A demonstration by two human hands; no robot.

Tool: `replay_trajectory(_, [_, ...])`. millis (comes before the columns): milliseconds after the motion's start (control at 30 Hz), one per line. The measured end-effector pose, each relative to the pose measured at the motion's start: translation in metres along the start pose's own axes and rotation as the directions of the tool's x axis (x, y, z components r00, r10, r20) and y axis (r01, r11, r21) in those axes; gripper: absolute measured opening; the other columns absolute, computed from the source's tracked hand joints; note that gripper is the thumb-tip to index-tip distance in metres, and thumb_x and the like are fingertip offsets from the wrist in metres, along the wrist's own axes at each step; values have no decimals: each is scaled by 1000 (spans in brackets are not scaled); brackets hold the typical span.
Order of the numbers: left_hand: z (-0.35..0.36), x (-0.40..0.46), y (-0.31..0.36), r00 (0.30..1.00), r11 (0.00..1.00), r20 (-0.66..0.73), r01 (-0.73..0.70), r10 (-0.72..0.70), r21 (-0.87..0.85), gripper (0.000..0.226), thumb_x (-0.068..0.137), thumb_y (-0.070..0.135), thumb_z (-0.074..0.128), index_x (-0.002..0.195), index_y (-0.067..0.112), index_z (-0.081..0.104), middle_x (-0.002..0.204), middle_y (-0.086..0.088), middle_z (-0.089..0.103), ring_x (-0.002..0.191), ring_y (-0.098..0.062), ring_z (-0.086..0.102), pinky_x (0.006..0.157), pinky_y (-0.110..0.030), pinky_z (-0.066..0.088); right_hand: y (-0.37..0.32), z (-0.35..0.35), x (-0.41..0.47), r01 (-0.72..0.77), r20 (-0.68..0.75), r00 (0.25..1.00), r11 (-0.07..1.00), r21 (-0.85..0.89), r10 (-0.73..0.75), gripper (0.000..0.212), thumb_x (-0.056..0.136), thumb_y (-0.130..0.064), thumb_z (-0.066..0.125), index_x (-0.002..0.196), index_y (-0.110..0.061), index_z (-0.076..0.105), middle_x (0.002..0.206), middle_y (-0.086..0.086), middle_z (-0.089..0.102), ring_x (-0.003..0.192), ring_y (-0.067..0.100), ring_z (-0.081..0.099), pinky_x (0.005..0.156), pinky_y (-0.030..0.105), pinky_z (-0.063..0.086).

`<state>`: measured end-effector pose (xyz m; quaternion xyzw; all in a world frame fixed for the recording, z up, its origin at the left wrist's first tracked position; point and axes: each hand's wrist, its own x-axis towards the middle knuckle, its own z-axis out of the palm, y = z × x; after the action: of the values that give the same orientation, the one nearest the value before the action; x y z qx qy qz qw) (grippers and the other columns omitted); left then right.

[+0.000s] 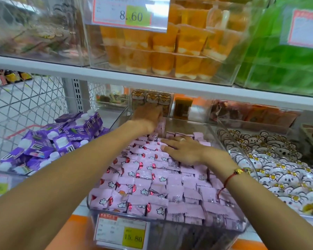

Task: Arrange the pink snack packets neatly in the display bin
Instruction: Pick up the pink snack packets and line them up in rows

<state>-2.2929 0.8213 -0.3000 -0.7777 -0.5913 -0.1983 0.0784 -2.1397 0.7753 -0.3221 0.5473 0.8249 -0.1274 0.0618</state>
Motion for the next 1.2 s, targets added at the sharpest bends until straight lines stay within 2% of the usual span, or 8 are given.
replay_trajectory(200, [-23, -12, -1, 973, 889, -84, 161, -217, -429, 12, 101, 19, 42, 103, 11, 51, 110, -10, 60, 91, -23, 59, 75, -34, 52, -2, -5, -2, -5, 14, 1000, 999, 36, 4, 56, 95, -61, 22, 147, -41, 20, 158, -3, 15, 145, 28, 8, 117, 47, 10])
replay_trajectory(300, [-33, -26, -1, 904, 677, -76, 257, -421, -689, 27, 102, 25, 39, 111, 4, 53, 105, -14, 65, 78, -23, 63, 64, -36, 55, -5, -15, -6, 70, -179, 984, 954, 291, -18, 50, 98, -48, 34, 141, -25, 41, 135, 4, 52, 121, 25, 51, 95, 32, 42])
replay_trajectory(400, [-42, -38, 0, 847, 321, 104, 308, -521, -896, 24, 102, 20, 39, 105, 7, 59, 104, -13, 67, 80, -21, 65, 66, -30, 58, -13, -22, -14, 202, -540, 839, 885, 418, 64, 63, 88, -40, 62, 139, -15, 36, 124, -1, 51, 104, 18, 54, 69, 17, 44])
replay_trajectory(567, [-54, -60, 10, 824, -84, 396, 398, -404, -914, 23, 102, 13, 36, 93, 12, 57, 85, -8, 67, 69, -12, 64, 53, -23, 58, -28, -17, -33, 502, -802, 593, 812, 298, -73, 59, 73, -17, 78, 125, -17, 50, 116, -4, 60, 103, 10, 58, 82, 20, 50])
replay_trajectory(633, [-56, -65, 12, 828, -46, 419, 435, -372, -899, 26, 103, 23, 36, 99, 11, 58, 87, -8, 68, 63, -11, 65, 52, -25, 58, -29, -19, -41, 529, -817, 576, 769, 359, -14, 45, 74, -18, 79, 114, -15, 60, 105, -5, 68, 93, 6, 63, 77, 15, 50])
replay_trajectory(833, [-63, -76, 6, 972, 585, 167, 233, -165, -777, 31, 94, 56, 37, 95, 30, 53, 92, 19, 52, 89, -2, 52, 76, -25, 38, -30, -22, -53, 431, -563, 817, 518, 739, 123, 22, 80, -34, 73, 88, -14, 73, 67, -3, 72, 52, 0, 62, 47, 10, 43])
replay_trajectory(1067, [-56, -78, -4, 964, 490, 174, 253, -201, -834, 30, 98, 31, 49, 123, 17, 57, 112, 2, 61, 94, -10, 57, 90, -27, 46, -29, -26, -54, 371, -494, 847, 449, 813, 195, 43, 77, -19, 77, 113, -12, 57, 96, 3, 69, 63, 7, 67, 58, 20, 56])
replay_trajectory(1200, [-43, -74, 2, 960, 379, 195, 260, -202, -888, 24, 100, 28, 43, 113, 15, 59, 86, 3, 70, 68, -6, 67, 65, -20, 55, -26, -30, -54, 383, -491, 825, 361, 850, 280, 34, 81, -18, 73, 109, -8, 57, 91, 4, 70, 62, 7, 67, 54, 17, 53])
